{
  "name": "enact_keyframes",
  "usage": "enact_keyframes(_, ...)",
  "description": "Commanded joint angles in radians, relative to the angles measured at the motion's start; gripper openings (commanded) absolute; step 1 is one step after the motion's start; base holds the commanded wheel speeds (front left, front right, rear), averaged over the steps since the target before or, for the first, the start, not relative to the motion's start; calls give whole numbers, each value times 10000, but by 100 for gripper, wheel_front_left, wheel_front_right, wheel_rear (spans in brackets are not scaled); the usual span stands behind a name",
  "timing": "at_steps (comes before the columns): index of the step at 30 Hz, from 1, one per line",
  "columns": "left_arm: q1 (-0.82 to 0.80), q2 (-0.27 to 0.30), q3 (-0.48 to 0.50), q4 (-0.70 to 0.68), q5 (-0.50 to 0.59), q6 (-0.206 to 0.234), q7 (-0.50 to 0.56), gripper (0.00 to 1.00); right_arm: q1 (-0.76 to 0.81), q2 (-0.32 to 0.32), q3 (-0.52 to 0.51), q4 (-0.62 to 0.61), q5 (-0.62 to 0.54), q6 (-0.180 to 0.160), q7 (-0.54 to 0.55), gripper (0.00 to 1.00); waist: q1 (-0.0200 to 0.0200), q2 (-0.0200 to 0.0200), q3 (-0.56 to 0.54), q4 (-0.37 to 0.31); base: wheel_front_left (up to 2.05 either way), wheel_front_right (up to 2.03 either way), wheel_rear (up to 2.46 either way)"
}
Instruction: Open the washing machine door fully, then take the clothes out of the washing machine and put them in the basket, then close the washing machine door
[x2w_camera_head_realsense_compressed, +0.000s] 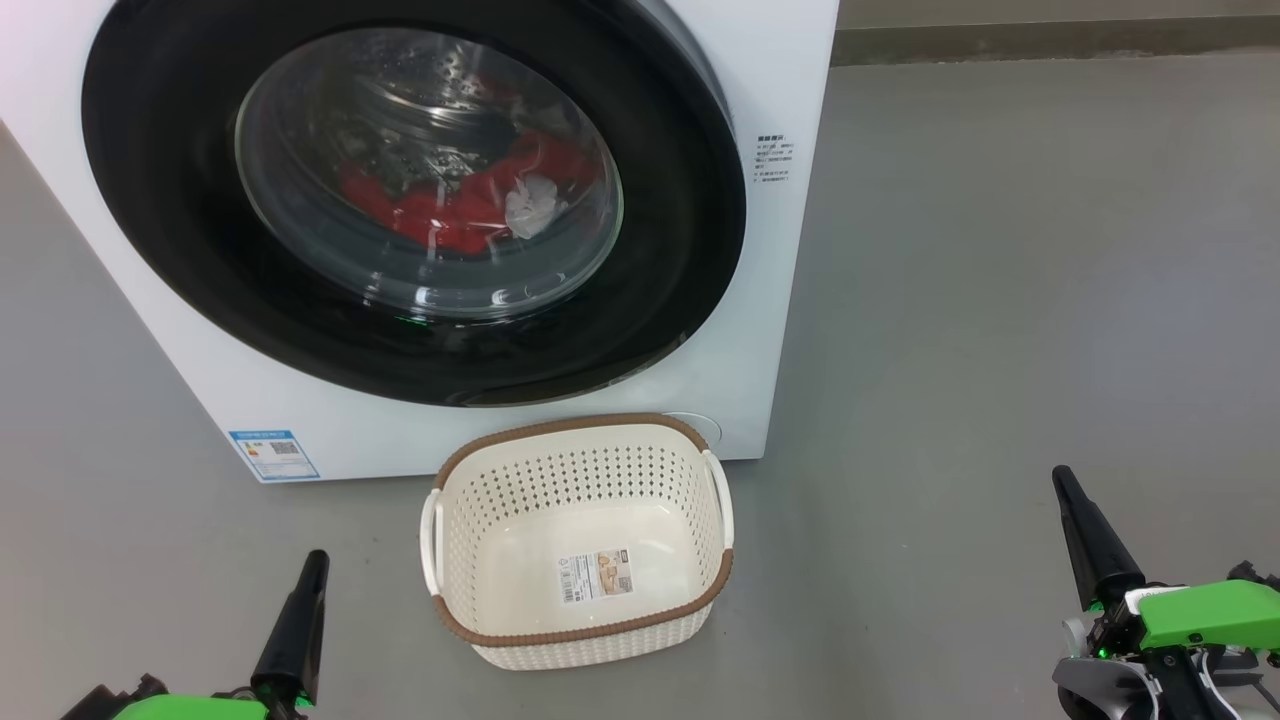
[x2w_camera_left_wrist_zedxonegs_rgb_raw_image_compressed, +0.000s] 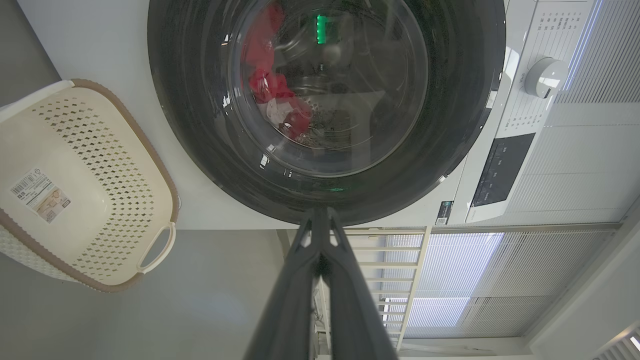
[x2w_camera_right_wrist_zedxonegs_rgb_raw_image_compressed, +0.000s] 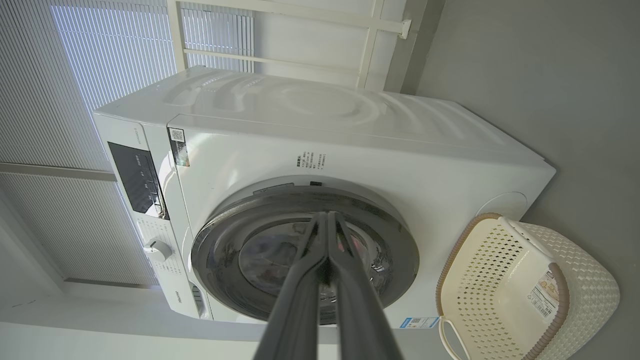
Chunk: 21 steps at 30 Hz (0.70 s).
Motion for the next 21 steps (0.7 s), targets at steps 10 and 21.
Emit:
enact_keyframes(10,-410,91,350,-205,112,-69,69,0,-421,-87,173,-294,-8,4,58,0,0,0,0,0,0,0,0)
enact_keyframes(21,-410,91,350,-205,112,-69,69,0,-421,-87,173,-294,-8,4,58,0,0,0,0,0,0,0,0)
